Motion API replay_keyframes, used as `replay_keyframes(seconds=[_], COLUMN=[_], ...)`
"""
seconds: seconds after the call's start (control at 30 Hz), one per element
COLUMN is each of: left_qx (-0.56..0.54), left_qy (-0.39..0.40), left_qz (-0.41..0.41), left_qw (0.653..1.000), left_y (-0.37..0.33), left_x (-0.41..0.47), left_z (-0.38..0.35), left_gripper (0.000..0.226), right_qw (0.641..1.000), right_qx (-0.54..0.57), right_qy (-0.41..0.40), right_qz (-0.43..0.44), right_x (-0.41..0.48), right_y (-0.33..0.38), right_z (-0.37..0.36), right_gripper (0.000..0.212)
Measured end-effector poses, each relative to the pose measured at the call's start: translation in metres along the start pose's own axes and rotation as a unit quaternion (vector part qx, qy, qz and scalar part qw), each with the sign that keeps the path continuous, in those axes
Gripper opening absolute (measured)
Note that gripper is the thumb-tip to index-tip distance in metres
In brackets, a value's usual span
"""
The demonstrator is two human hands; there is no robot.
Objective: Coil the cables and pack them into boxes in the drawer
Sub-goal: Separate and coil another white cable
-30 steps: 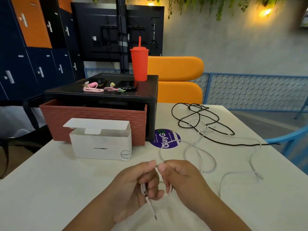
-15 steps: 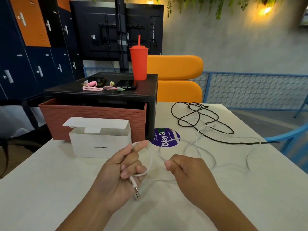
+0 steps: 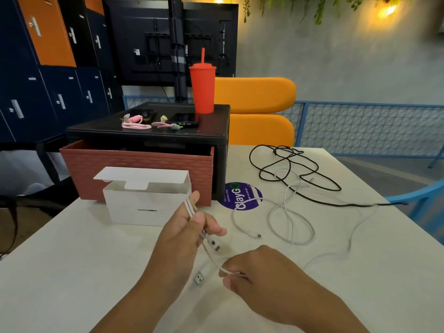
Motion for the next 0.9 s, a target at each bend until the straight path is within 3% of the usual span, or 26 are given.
replay_keyframes(seconds=[0.07, 0.17, 0.23, 0.3, 0.43, 0.6, 0.73, 0.83, 0.9], left_qx=[0.138, 0.224, 0.168, 0.064, -0.162, -0.291, -0.37, -0.427, -0.407], left_qy=[0.022, 0.072, 0.125, 0.178, 0.255, 0.193, 0.202, 0.29, 0.276], left_qz=[-0.064, -0.108, -0.068, 0.013, 0.131, 0.199, 0.222, 0.23, 0.235], left_qw=[0.988, 0.966, 0.976, 0.982, 0.944, 0.916, 0.879, 0.825, 0.839], left_y=[-0.006, 0.003, 0.011, 0.019, 0.018, 0.021, 0.026, 0.02, 0.022], left_x=[-0.003, -0.006, -0.008, -0.012, -0.03, -0.027, -0.021, -0.026, -0.025], left_z=[-0.006, -0.012, -0.019, -0.029, -0.049, -0.043, -0.042, -0.052, -0.052], left_gripper=[0.05, 0.025, 0.019, 0.032, 0.04, 0.046, 0.036, 0.021, 0.022], right_qw=[1.0, 0.999, 0.991, 0.971, 0.931, 0.935, 0.95, 0.964, 0.978], right_qx=[-0.012, -0.009, 0.029, 0.074, 0.178, 0.25, 0.259, 0.203, 0.129], right_qy=[0.007, -0.036, -0.132, -0.229, -0.318, -0.252, -0.176, -0.171, -0.16], right_qz=[0.007, 0.007, 0.012, 0.01, -0.026, -0.001, -0.006, -0.018, -0.028], right_x=[-0.003, -0.006, -0.009, -0.013, -0.015, -0.004, 0.002, 0.005, 0.004], right_y=[0.0, -0.004, -0.006, -0.01, -0.027, -0.029, -0.017, -0.014, -0.013], right_z=[0.006, 0.027, 0.047, 0.062, 0.068, 0.046, 0.028, 0.026, 0.027], right_gripper=[0.03, 0.027, 0.025, 0.028, 0.027, 0.057, 0.041, 0.037, 0.034])
Point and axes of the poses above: each hand's wrist, its own x-axis towards the middle knuckle, its own z-axis out of the back of the hand, y = z × x, the point moved 9 cm from there along x, towards the middle knuckle, and after that the axes turned 3 degrees about -x, right-handed, at the moved point
